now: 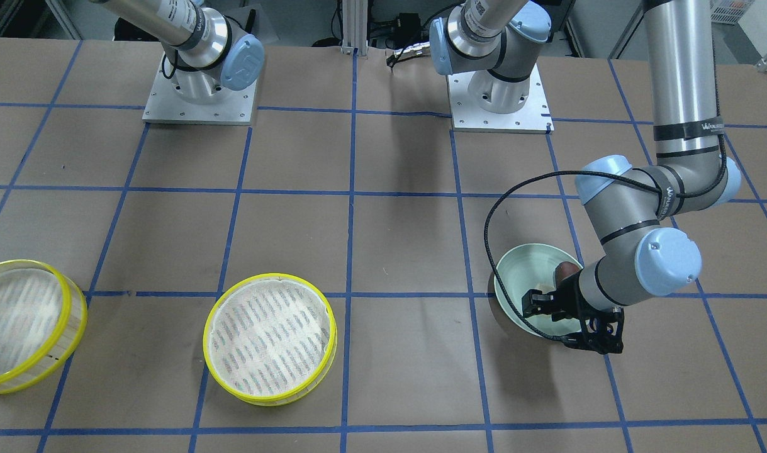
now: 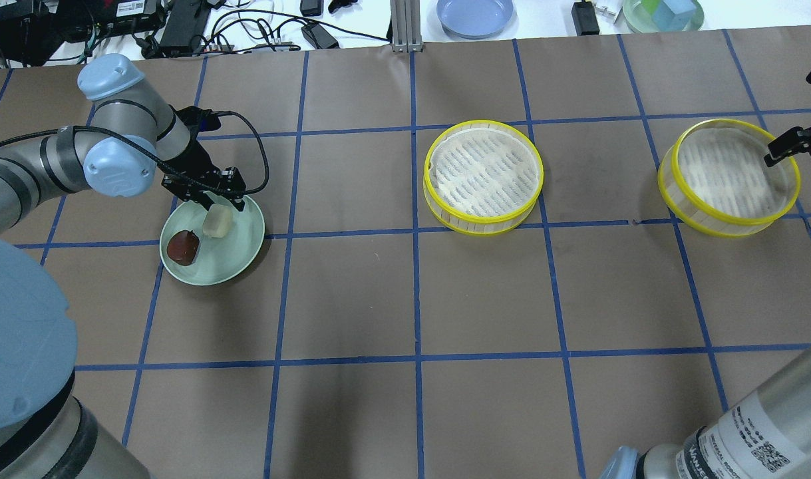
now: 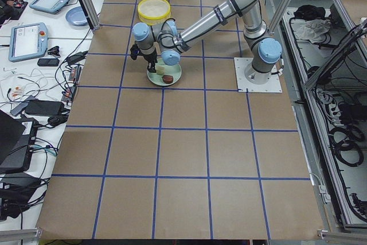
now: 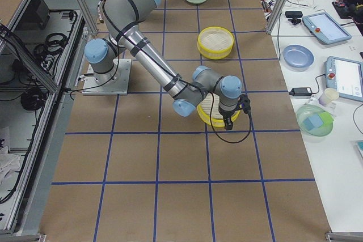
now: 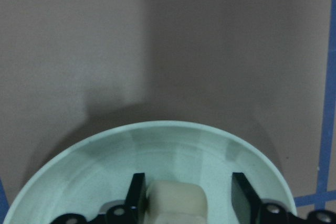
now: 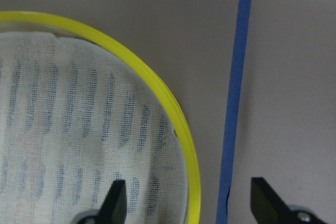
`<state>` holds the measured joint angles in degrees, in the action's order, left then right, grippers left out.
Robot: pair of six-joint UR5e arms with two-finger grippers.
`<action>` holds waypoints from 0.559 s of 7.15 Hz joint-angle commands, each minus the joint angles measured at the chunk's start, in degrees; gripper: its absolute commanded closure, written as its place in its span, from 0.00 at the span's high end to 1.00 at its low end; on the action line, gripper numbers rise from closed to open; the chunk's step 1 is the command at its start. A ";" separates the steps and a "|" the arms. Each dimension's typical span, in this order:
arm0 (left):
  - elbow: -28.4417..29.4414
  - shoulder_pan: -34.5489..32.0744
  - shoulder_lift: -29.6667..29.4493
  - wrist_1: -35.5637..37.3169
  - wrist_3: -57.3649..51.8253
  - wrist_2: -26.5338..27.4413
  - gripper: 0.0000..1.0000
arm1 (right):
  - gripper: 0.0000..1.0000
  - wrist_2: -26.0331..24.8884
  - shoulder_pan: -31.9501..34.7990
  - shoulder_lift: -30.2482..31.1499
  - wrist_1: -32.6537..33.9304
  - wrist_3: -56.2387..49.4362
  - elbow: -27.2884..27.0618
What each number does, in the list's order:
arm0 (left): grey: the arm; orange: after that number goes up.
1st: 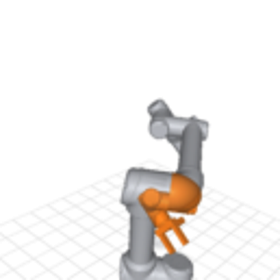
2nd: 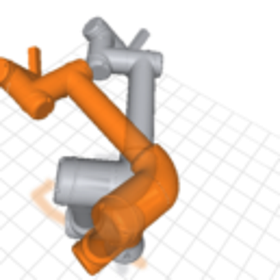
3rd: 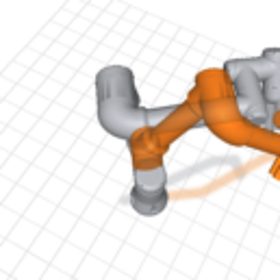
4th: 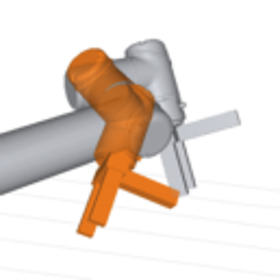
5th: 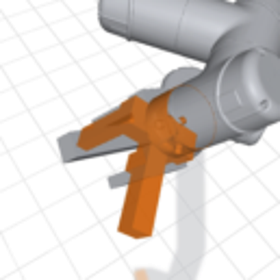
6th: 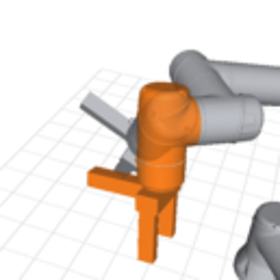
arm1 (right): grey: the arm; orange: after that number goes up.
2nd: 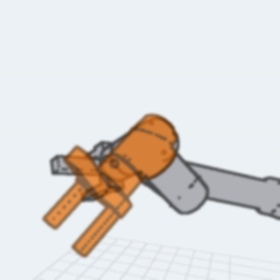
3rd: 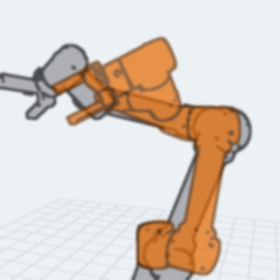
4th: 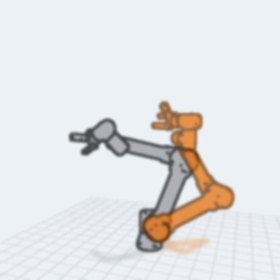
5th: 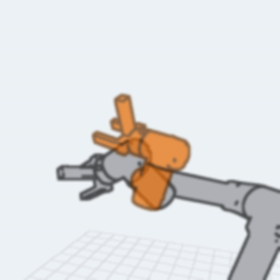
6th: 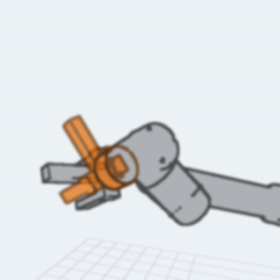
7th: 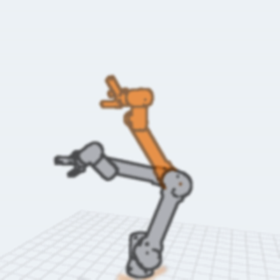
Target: Stack buns with steamer
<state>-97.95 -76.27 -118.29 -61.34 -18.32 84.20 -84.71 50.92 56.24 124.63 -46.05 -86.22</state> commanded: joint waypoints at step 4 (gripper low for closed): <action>6.16 -1.59 2.43 -4.64 14.01 -9.09 0.00 | 0.37 -0.37 -0.03 -0.78 0.26 -1.77 -0.35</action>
<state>-94.80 -76.70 -117.13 -63.50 -12.30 79.72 -84.97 50.89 55.49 124.88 -47.77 -86.51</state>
